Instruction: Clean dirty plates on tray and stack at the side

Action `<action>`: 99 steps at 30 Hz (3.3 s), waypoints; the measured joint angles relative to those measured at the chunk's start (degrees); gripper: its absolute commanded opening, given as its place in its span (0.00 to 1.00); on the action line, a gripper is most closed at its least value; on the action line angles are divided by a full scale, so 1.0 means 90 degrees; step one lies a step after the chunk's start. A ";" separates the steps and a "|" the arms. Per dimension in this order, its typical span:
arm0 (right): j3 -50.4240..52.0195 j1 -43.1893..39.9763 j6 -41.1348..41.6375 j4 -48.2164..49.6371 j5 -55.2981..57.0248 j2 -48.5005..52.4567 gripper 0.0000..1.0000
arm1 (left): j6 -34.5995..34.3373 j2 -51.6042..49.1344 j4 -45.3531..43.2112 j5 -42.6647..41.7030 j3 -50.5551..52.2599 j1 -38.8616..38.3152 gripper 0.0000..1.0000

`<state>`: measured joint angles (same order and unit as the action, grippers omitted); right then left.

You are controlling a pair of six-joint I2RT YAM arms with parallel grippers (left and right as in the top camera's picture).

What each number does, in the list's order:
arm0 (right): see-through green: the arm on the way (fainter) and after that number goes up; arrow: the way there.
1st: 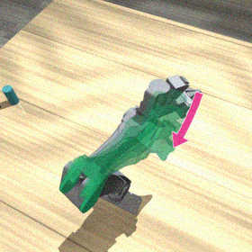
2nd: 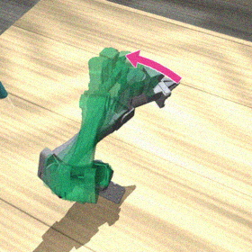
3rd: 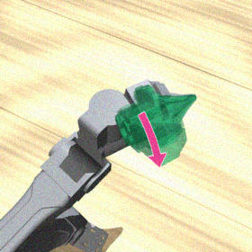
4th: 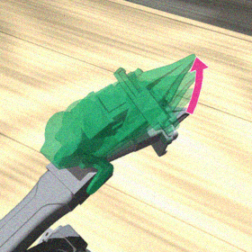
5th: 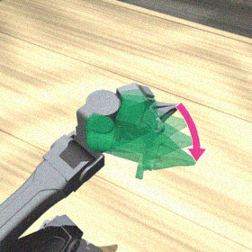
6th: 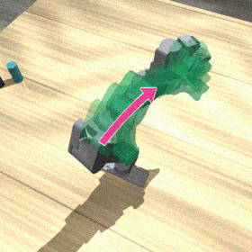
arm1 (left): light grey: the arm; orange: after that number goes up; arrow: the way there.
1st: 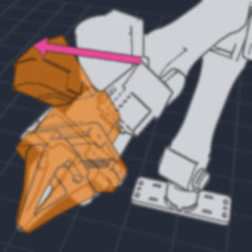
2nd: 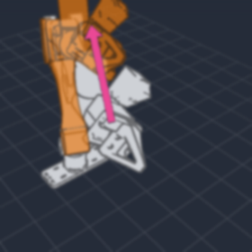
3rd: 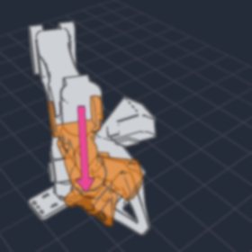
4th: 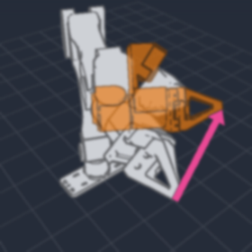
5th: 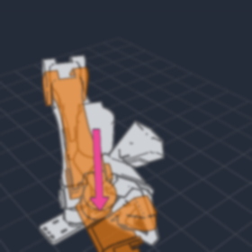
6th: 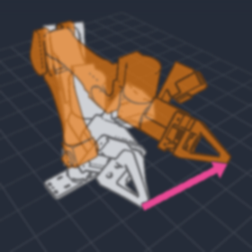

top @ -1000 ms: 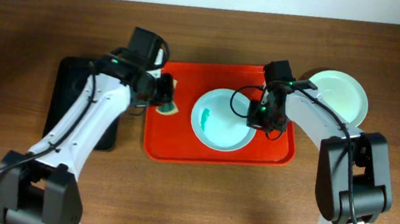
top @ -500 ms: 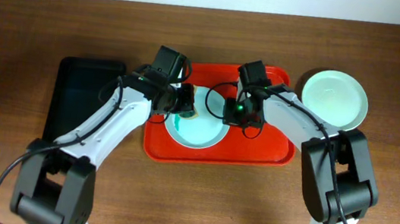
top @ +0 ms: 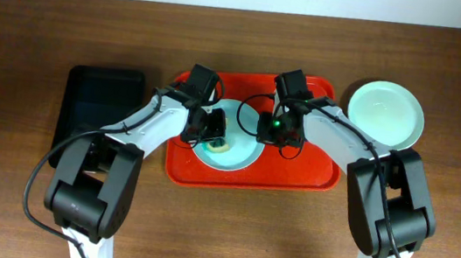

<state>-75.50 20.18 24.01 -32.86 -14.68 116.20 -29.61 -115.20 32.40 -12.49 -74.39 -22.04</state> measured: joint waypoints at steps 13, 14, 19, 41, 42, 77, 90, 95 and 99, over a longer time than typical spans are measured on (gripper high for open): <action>0.0000 0.0136 0.0022 0.0112 -0.0214 0.0039 0.05 | 0.0022 -0.0044 0.1498 0.1984 -0.0969 0.0342 0.00; 0.0000 0.0136 0.0029 0.0112 -0.0211 0.0039 0.05 | 0.0022 -0.0027 0.1494 0.1970 -0.0988 0.0355 0.00; 0.0000 0.0107 0.0024 0.0092 -0.0192 0.0039 0.05 | 0.0022 0.0053 0.1379 0.0770 -0.0996 0.0491 0.00; 0.0000 0.0134 -0.0262 0.0138 -0.0291 0.0049 0.04 | 0.0170 -0.0199 0.1382 0.2788 -0.0712 -0.0087 0.00; 0.0000 0.0153 -0.0384 0.0146 -0.0318 0.0051 0.04 | 0.0172 -0.0172 0.1428 0.2861 -0.0712 -0.0063 0.00; -0.3041 0.3252 -0.3366 -0.2698 0.9374 -0.0393 0.04 | 0.0204 0.0333 0.1236 0.1649 -0.0495 0.3852 0.86; -0.3079 0.3932 -0.6339 -0.0551 1.1164 -0.0396 0.04 | 0.0335 0.0884 0.2191 0.1161 -0.1343 0.3852 0.99; -0.3104 0.3905 -0.6079 -0.1688 0.9088 -0.0398 0.04 | 0.0335 0.0884 0.2188 0.1144 -0.1345 0.3852 0.99; -0.3099 0.3577 -0.4966 -0.1950 0.8068 -0.0408 0.04 | 0.0333 0.0884 0.2191 0.1144 -0.1345 0.3852 0.99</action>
<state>-103.39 52.38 -20.69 -50.41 57.93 112.53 -26.61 -107.24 52.12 -2.20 -86.50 12.62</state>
